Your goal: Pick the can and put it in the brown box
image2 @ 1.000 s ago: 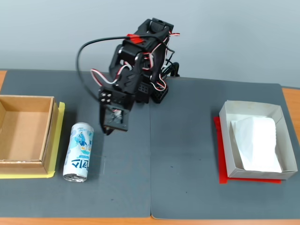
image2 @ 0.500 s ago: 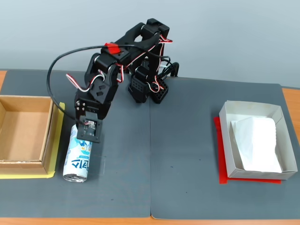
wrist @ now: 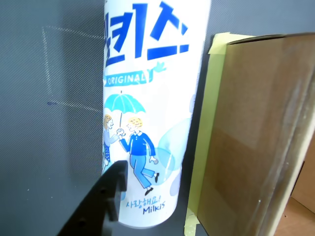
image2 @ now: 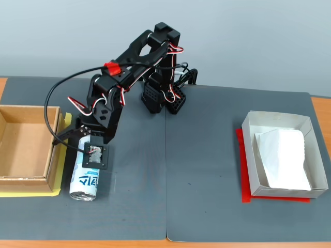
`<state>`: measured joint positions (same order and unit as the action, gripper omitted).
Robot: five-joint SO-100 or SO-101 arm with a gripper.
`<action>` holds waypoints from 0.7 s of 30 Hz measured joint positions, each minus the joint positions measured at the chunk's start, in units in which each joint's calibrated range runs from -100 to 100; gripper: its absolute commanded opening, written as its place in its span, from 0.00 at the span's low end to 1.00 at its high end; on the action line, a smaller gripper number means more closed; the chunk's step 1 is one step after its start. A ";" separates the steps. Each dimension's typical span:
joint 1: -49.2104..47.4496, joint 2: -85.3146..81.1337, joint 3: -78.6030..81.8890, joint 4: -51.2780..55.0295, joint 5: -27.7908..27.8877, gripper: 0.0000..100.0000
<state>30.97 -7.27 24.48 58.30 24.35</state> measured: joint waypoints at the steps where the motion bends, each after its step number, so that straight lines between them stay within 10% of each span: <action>1: 0.00 0.17 0.00 0.00 0.00 0.47; 21: -0.44 10.65 -0.18 -0.61 -2.44 0.47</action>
<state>30.52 3.38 24.30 57.70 21.90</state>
